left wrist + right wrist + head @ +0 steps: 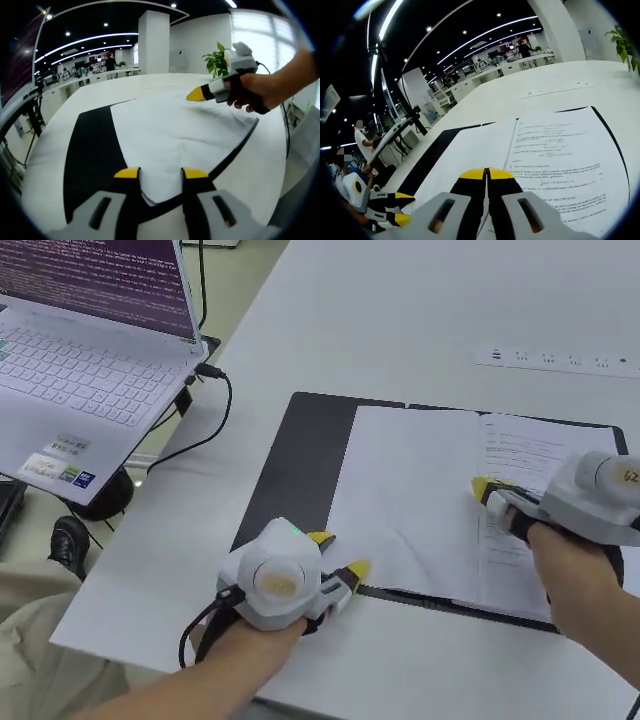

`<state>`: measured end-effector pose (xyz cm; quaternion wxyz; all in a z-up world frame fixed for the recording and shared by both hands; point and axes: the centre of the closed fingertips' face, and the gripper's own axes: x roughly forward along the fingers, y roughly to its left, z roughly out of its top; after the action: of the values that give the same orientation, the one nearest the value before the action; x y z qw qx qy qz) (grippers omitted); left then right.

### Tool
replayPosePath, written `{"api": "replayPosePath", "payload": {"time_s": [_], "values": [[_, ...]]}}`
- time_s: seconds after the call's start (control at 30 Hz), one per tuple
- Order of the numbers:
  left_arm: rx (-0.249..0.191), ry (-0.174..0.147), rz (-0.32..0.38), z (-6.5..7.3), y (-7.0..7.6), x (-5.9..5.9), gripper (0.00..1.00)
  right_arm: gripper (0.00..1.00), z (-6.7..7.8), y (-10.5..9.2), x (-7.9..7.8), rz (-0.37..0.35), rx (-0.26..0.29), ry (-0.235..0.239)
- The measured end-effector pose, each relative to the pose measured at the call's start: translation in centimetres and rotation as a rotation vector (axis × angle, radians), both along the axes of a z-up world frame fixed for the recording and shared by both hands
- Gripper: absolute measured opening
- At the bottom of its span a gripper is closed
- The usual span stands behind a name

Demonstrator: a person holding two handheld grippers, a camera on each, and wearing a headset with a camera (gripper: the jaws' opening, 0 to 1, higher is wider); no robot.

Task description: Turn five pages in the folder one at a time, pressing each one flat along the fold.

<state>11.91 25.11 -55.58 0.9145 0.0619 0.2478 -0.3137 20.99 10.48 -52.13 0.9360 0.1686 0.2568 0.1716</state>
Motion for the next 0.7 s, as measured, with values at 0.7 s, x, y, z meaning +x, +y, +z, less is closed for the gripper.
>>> {"api": "replayPosePath", "payload": {"time_s": [0.7], "values": [[-0.026, -0.005, 0.016, 0.0, 0.1, 0.1, 0.31, 0.0, -1.6, -1.4, 6.8, -0.02, -0.055, -0.045]]}}
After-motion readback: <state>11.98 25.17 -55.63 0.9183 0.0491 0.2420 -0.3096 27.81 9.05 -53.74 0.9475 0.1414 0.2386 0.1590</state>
